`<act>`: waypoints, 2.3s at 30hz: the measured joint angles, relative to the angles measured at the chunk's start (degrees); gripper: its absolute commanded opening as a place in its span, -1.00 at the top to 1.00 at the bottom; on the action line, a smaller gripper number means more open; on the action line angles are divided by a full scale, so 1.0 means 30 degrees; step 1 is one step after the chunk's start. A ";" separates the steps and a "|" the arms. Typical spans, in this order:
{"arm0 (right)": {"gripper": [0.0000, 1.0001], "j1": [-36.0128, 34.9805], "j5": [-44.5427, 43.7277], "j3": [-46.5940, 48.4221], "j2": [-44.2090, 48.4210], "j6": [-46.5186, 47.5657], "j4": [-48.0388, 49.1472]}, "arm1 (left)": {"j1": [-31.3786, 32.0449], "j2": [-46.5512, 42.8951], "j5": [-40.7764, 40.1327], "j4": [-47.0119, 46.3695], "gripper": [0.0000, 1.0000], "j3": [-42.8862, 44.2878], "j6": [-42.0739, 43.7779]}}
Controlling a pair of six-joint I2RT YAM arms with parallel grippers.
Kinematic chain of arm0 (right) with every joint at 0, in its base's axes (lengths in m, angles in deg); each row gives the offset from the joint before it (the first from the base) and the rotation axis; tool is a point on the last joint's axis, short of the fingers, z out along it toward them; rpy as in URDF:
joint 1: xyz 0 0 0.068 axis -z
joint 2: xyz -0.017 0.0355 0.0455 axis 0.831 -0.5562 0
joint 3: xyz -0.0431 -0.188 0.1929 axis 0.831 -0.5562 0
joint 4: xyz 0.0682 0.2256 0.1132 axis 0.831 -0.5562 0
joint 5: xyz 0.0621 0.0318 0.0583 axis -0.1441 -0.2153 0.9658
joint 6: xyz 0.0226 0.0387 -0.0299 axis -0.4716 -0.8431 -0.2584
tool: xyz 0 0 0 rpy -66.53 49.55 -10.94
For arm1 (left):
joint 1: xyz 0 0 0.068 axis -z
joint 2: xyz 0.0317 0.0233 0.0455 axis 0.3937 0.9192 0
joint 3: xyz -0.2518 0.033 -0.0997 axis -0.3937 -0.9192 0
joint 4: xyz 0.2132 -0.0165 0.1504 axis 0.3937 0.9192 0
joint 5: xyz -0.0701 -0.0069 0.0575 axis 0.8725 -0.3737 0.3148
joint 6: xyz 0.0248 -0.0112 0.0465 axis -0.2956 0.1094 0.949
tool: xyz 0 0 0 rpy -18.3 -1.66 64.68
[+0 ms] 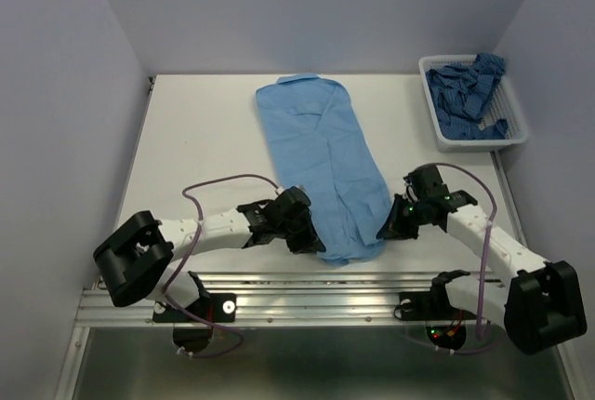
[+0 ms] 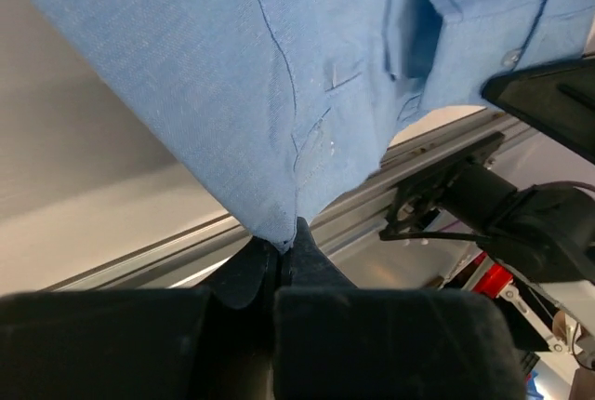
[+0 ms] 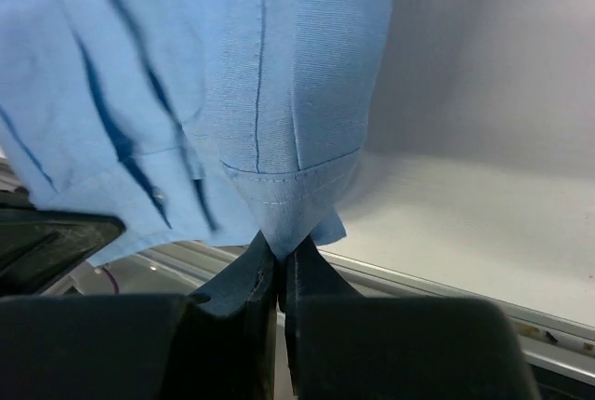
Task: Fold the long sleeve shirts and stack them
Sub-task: Fold the shirt
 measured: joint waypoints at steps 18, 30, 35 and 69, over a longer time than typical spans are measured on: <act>0.99 0.0000 -0.2229 1.4411 -0.9209 0.1217 0.0707 | -0.9894 0.2412 0.2645 0.2827 1.00 0.9049 0.5435; 0.92 0.0124 -0.1909 2.2272 -1.8032 0.1588 0.2339 | -1.2823 0.9085 0.4357 0.2688 1.00 1.4076 0.6892; 0.90 0.0204 -0.1093 2.3045 -1.9424 0.1581 0.2339 | -1.3238 0.9369 0.4656 0.2696 1.00 1.4243 0.7082; -0.99 0.0284 -0.1413 0.1887 -0.1960 0.1013 -0.3563 | -0.3920 -0.1078 0.5603 0.3373 -0.97 0.0131 0.6244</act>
